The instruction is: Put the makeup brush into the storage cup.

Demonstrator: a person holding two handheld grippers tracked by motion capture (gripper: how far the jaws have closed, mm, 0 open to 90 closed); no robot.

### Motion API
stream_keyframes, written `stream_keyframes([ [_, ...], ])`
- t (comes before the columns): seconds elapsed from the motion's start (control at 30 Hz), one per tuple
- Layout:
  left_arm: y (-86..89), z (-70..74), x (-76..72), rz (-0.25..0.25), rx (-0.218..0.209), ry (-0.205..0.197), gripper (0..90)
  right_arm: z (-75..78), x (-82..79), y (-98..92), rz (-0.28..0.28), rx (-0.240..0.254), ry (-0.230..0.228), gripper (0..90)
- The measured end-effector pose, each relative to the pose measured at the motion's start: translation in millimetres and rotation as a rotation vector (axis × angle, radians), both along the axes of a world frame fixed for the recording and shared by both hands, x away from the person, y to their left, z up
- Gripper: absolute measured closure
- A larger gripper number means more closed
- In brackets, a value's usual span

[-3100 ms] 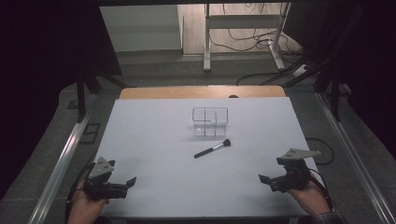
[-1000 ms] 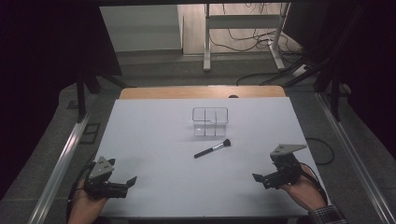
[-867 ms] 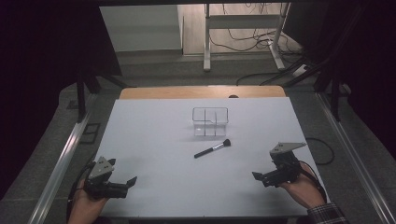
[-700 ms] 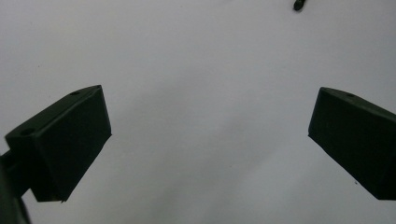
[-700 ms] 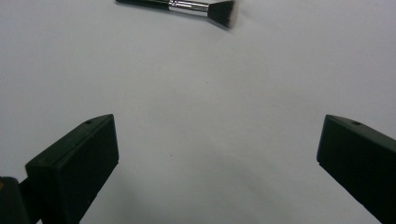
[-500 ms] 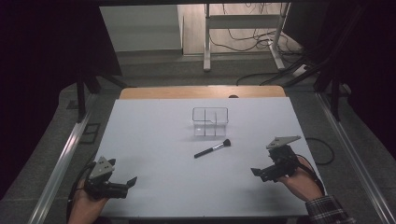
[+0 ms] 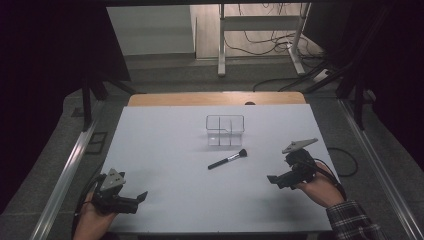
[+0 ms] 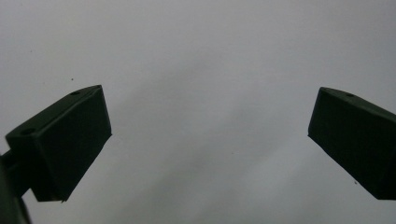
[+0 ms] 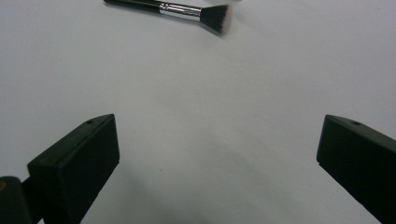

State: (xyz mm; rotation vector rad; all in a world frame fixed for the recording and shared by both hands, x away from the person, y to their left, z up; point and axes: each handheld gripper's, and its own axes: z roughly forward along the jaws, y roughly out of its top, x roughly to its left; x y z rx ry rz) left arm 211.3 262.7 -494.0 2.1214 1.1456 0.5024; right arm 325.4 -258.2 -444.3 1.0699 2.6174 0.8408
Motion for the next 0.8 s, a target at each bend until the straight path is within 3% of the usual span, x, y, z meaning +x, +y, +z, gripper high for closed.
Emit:
stream_keyframes([
  [0.37,0.7,-1.0,0.6,0.007,0.002,0.013,0.0,3.2,13.1,12.9,0.026,-0.049,0.019,0.0],
  [0.8,1.5,-1.4,0.2,0.011,0.005,0.022,0.0,-1.5,25.2,27.6,0.025,-0.053,0.039,0.0],
])
